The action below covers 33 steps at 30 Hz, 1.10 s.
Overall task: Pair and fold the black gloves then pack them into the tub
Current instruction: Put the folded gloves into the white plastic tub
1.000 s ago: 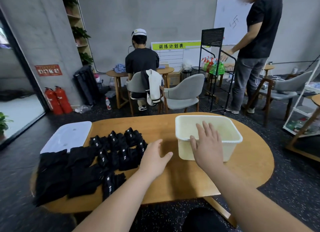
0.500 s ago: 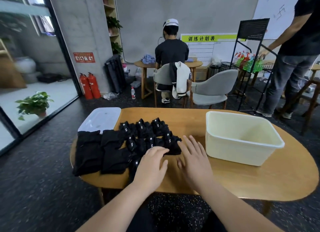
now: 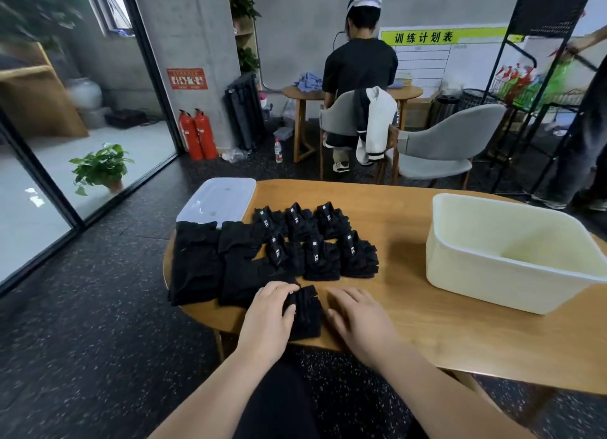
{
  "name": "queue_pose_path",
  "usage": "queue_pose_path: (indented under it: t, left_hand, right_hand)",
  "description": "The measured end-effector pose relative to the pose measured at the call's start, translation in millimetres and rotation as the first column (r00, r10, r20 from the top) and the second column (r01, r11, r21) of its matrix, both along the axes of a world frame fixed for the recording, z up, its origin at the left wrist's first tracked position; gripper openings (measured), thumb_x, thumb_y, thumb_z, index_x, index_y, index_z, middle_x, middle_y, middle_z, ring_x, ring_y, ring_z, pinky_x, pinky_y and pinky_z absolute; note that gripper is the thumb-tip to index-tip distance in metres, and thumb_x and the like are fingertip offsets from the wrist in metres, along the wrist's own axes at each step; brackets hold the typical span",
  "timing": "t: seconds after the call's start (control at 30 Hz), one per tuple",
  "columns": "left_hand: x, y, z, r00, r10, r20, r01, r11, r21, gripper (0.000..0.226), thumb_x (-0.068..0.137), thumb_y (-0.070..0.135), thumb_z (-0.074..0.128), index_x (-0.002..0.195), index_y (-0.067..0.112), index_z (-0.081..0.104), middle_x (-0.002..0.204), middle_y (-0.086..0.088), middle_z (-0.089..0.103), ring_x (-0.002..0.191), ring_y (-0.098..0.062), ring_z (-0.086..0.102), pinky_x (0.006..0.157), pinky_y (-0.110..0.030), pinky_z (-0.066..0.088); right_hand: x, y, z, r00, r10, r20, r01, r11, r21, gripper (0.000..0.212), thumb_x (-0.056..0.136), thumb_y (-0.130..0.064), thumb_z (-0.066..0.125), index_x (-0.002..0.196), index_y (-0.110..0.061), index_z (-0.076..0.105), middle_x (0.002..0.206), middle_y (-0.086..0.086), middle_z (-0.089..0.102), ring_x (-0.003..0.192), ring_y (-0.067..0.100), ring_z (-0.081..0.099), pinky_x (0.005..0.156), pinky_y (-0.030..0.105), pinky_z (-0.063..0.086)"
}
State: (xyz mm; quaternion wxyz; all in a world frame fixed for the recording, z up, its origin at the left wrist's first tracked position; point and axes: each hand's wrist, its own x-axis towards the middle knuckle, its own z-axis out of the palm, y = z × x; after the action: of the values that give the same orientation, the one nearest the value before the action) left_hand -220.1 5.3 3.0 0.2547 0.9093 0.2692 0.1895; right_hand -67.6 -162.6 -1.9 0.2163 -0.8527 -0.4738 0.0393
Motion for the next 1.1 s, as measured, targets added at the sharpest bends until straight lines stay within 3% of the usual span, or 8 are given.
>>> queue_pose_path:
  t: [0.17,0.37,0.57,0.7,0.87,1.0,1.1]
  left_hand:
    - [14.6,-10.9,-9.3,1.000,-0.022,0.017,0.023,0.996,-0.091,0.040,0.100,0.029,0.071,0.138,0.036,0.063,0.131,0.026,0.056,0.126,0.001,0.050,0.109,-0.028,0.048]
    - [28.5,-25.5,-7.2,0.994,-0.006,0.112,0.037,0.959,-0.282,0.040,0.093,0.026,0.081,0.127,0.039,0.066,0.120,0.024,0.063,0.110,0.006,0.059,0.091,-0.007,0.046]
    - [42.9,-28.2,-5.5,0.982,-0.012,0.188,0.093,0.898,-0.429,0.036,0.094,0.011,0.077,0.117,0.039,0.072,0.113,0.027,0.073,0.110,0.008,0.064,0.093,-0.020,0.058]
    - [48.5,-30.1,-5.2,0.985,0.018,0.169,0.051,0.918,-0.394,0.035,0.091,0.010,0.080,0.115,0.035,0.072,0.108,0.022,0.071,0.104,0.006,0.065,0.089,-0.022,0.059]
    - [51.8,-34.3,-5.3,0.995,0.024,0.094,0.000,0.969,-0.246,0.032,0.088,0.027,0.084,0.112,0.040,0.066,0.113,0.022,0.056,0.100,0.005,0.057,0.081,-0.012,0.048]
    - [53.5,-35.2,-5.8,0.997,0.061,0.056,-0.045,0.968,-0.246,0.037,0.088,0.037,0.085,0.116,0.041,0.062,0.116,0.021,0.050,0.098,0.006,0.056,0.074,-0.007,0.043]
    - [53.9,-32.4,-7.5,0.999,0.038,0.032,-0.031,0.977,-0.212,0.038,0.090,0.042,0.082,0.121,0.041,0.061,0.118,0.022,0.050,0.104,0.002,0.057,0.084,-0.012,0.047]
  right_hand:
    - [-3.6,2.4,-9.8,0.999,0.034,-0.028,-0.033,0.999,0.019,0.053,0.106,-0.060,0.037,0.151,-0.036,0.051,0.139,-0.018,0.059,0.131,0.008,0.044,0.112,0.031,0.041]
    - [13.7,-8.0,-14.5,0.999,-0.050,-0.017,0.051,0.997,0.051,0.054,0.095,-0.077,0.043,0.126,-0.039,0.067,0.123,-0.025,0.061,0.121,0.004,0.046,0.102,0.032,0.044]
    - [25.7,-16.3,-9.4,0.985,-0.144,-0.093,0.150,0.987,0.062,0.053,0.081,-0.068,0.051,0.126,-0.041,0.059,0.117,-0.026,0.059,0.115,0.006,0.047,0.099,0.033,0.043]
    - [25.6,-19.2,-7.4,0.982,-0.154,-0.110,0.161,0.986,0.054,0.056,0.078,-0.065,0.048,0.131,-0.049,0.052,0.115,-0.028,0.058,0.111,0.008,0.046,0.095,0.036,0.041]
    - [22.0,-23.5,-8.0,0.988,-0.128,-0.081,0.131,0.991,0.033,0.054,0.084,-0.063,0.041,0.136,-0.053,0.052,0.117,-0.024,0.051,0.110,0.006,0.044,0.094,0.035,0.037]
    - [19.4,-27.4,-10.1,0.985,-0.141,-0.103,0.147,0.988,0.049,0.045,0.090,-0.055,0.052,0.136,-0.053,0.054,0.120,-0.025,0.048,0.113,0.005,0.044,0.097,0.034,0.037]
    - [18.4,-24.9,-7.1,0.984,-0.145,-0.101,0.150,0.988,0.044,0.043,0.093,-0.049,0.060,0.136,-0.050,0.056,0.120,-0.024,0.048,0.115,0.005,0.044,0.097,0.033,0.037]
